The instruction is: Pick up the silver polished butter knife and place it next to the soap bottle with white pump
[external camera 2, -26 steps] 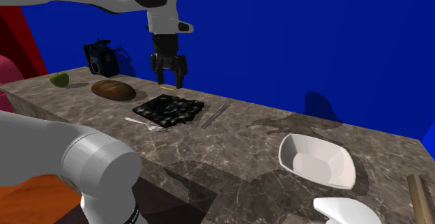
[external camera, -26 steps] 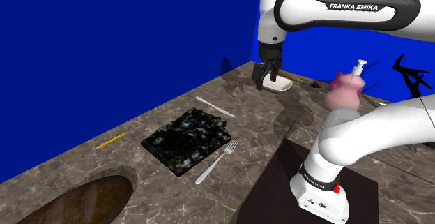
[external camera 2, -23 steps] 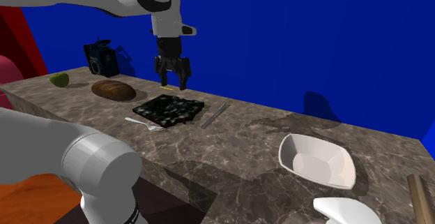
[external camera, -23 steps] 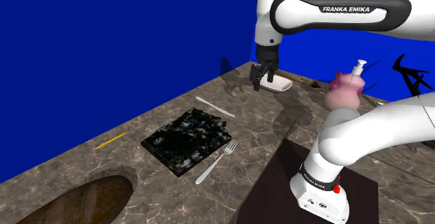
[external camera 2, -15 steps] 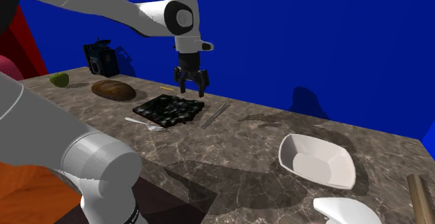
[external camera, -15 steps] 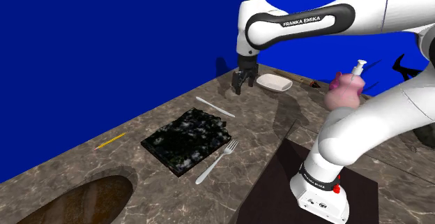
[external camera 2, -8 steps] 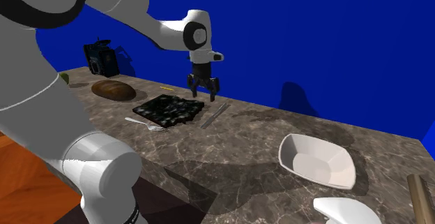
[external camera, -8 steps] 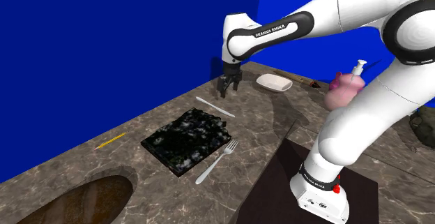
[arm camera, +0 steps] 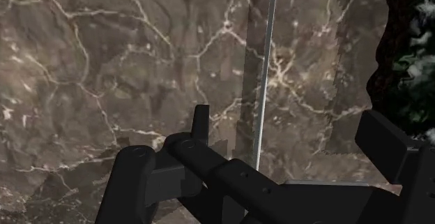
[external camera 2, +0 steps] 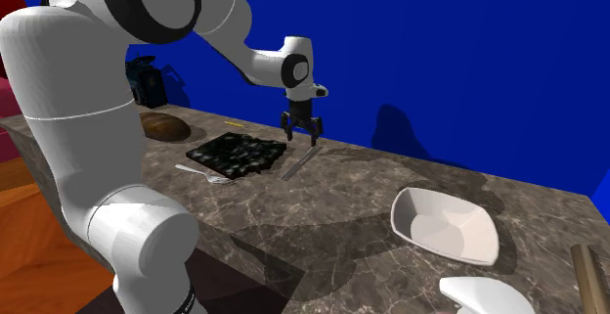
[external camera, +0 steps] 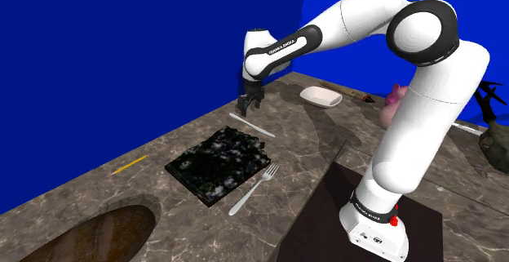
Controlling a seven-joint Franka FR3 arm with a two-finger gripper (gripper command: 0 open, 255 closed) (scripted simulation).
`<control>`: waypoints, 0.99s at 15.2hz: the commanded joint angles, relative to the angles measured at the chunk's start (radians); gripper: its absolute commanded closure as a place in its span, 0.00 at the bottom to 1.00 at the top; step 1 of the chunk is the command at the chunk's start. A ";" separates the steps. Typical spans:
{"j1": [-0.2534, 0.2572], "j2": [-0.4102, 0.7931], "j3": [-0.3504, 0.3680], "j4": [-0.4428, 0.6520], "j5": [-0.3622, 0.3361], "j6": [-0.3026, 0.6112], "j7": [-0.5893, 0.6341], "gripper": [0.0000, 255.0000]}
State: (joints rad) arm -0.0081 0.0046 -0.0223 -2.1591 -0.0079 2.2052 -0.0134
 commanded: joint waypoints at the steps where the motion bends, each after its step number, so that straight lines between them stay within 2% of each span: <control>1: -0.001 0.066 -0.001 0.049 0.008 0.027 -0.017 0.00; 9: -0.002 0.124 -0.001 0.014 0.010 0.121 -0.019 0.00; 15: -0.002 0.124 -0.001 0.014 0.010 0.121 -0.019 0.00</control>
State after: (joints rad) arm -0.0101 0.1289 -0.0229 -2.1451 0.0021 2.3261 -0.0320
